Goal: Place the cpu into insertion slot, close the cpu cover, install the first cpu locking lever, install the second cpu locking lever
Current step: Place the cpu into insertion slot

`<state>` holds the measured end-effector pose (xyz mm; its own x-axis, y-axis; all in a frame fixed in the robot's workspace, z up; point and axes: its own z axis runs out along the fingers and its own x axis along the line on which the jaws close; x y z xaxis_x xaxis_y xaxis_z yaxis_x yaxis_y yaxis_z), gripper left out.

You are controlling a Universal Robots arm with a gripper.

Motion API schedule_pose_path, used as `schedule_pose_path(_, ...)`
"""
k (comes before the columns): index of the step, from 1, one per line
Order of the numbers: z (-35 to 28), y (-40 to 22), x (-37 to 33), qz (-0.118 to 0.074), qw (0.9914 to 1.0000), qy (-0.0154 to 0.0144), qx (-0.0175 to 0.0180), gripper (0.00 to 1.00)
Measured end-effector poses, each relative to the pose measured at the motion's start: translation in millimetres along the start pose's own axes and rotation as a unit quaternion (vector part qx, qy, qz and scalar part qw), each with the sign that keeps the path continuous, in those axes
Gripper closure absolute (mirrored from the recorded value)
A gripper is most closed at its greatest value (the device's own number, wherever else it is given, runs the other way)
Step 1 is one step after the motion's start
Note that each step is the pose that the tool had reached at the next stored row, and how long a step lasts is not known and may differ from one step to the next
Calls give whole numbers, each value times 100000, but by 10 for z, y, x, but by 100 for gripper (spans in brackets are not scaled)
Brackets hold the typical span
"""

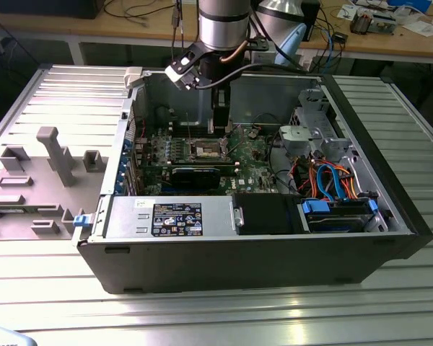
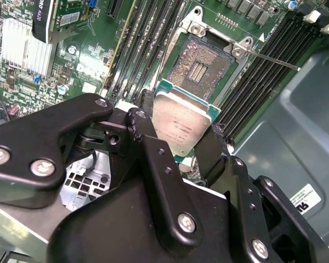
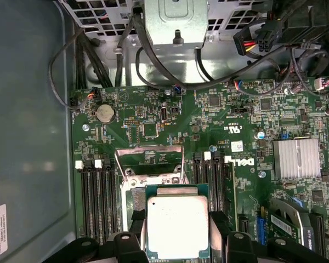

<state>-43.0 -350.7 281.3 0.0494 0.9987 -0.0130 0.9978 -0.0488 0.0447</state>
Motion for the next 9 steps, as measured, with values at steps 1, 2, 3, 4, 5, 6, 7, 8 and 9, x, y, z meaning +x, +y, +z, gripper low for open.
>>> schedule_pose_path(1, 1, 0, 0, 2, 100000, -1, 2, 45)
schedule_pose_path(2, 13, -1, 0, 2, 100000, 0, 1, 45)
schedule_pose_path(3, 24, -1, 0, 0, 100000, 0, 0, 45)
schedule_pose_path(4, 25, -1, 0, 2, 100000, 1, 1, 45)
schedule_pose_path(5, 27, -1, 0, 2, 100000, 2, 1, 45)
schedule_pose_path(6, 29, -1, 0, 4, 100000, 2, 0, 45)
schedule_pose_path(7, 30, -1, 0, 1, 100000, -1, 2, 45)
schedule_pose_path(8, 39, -2, 1, 2, 100000, 0, 1, 45)
schedule_pose_path(9, 51, -2, 1, 1, 100000, 1, 0, 45)
